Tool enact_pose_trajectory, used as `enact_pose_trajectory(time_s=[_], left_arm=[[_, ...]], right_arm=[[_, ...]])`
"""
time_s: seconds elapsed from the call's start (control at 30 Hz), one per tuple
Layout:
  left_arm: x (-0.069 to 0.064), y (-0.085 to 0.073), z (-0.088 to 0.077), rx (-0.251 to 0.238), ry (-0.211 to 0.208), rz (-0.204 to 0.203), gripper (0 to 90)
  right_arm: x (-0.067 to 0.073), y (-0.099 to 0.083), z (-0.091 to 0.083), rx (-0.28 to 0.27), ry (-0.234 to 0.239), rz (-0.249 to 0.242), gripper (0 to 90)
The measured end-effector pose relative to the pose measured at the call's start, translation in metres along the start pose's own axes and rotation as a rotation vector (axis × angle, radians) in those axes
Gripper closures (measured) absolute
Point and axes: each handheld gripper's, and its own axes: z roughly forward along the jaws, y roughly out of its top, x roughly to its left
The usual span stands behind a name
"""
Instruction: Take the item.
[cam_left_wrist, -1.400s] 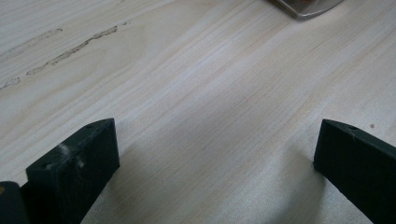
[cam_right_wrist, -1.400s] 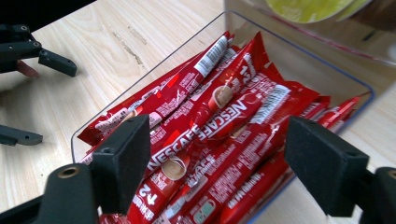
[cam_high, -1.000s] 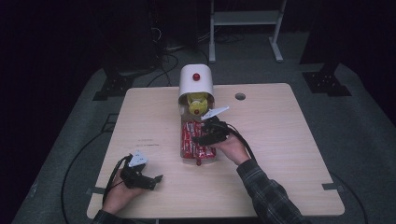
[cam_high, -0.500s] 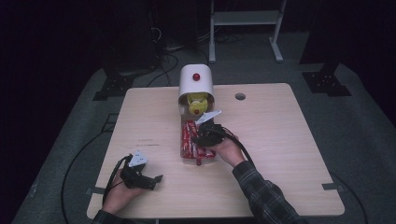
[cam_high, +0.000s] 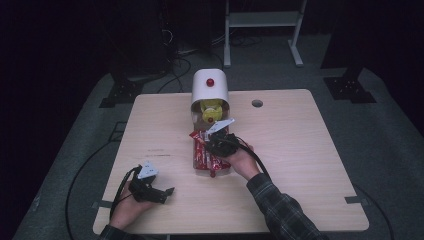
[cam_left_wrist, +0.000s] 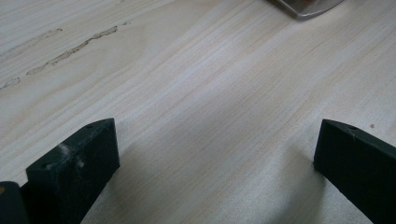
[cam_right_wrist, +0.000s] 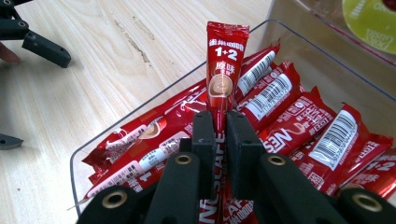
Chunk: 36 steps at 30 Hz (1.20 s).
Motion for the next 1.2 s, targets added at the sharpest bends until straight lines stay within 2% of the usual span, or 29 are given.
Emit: enact_pose_trajectory(time_s=[0.27, 0.63, 0.9, 1.2], left_arm=[[0.0, 0.0, 0.0, 0.002, 0.0, 0.001, 0.0], [0.0, 0.0, 0.0, 0.0, 0.0, -0.001, 0.0], [0.0, 0.0, 0.0, -0.001, 0.0, -0.001, 0.0], [0.0, 0.0, 0.0, -0.001, 0.001, -0.001, 0.0]], right_arm=[[0.006, 0.011, -0.006, -0.024, 0.005, -0.004, 82.5], [0.005, 0.027, -0.03, -0.066, -0.014, -0.017, 82.8], [-0.003, 0.022, -0.047, -0.076, -0.035, -0.008, 82.8], [-0.015, 0.007, -0.062, -0.073, -0.055, 0.009, 82.8]])
